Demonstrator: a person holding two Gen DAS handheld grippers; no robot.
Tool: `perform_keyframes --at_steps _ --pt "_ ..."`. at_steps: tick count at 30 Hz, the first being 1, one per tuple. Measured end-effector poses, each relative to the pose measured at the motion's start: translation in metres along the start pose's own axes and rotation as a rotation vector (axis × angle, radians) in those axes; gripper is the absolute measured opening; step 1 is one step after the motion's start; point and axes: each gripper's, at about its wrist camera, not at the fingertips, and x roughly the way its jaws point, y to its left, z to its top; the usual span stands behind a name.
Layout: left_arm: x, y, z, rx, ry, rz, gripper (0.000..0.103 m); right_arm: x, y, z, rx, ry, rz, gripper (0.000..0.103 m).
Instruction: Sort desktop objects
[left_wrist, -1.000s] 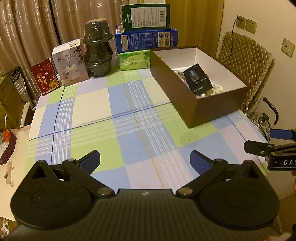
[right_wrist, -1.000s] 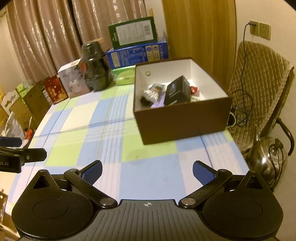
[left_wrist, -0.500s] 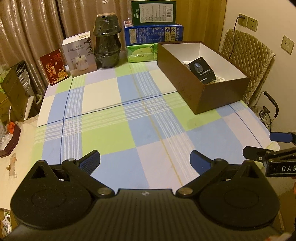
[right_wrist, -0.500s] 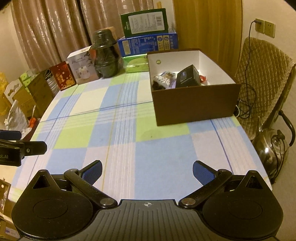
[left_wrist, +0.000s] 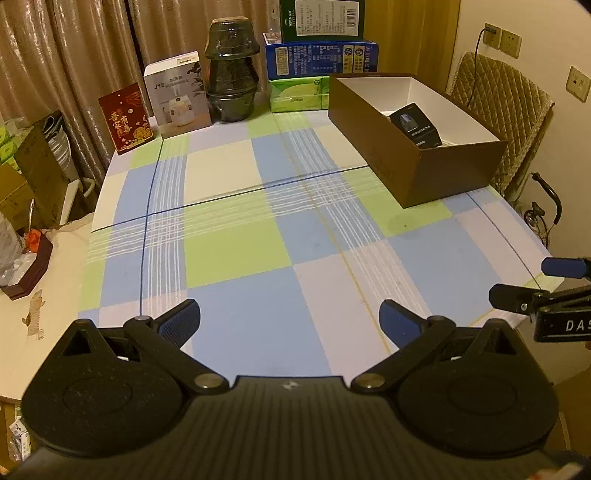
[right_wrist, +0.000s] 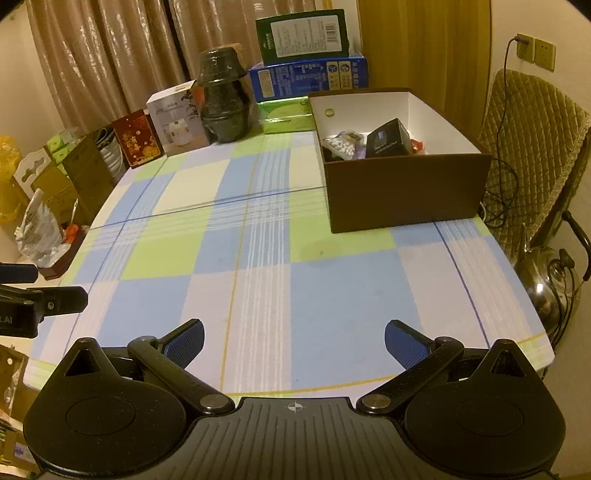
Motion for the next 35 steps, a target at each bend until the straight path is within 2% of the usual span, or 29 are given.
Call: perform_keyframes --at_steps 17,35 --pt "-0.009 0.005 -0.011 -0.007 0.004 0.014 0.102 -0.004 0.008 -0.007 -0.009 0.007 0.009 0.101" --pt "-0.005 -0.003 -0.009 0.006 0.009 -0.001 0.101 -0.002 -0.001 -0.004 0.004 0.017 0.012 0.101"
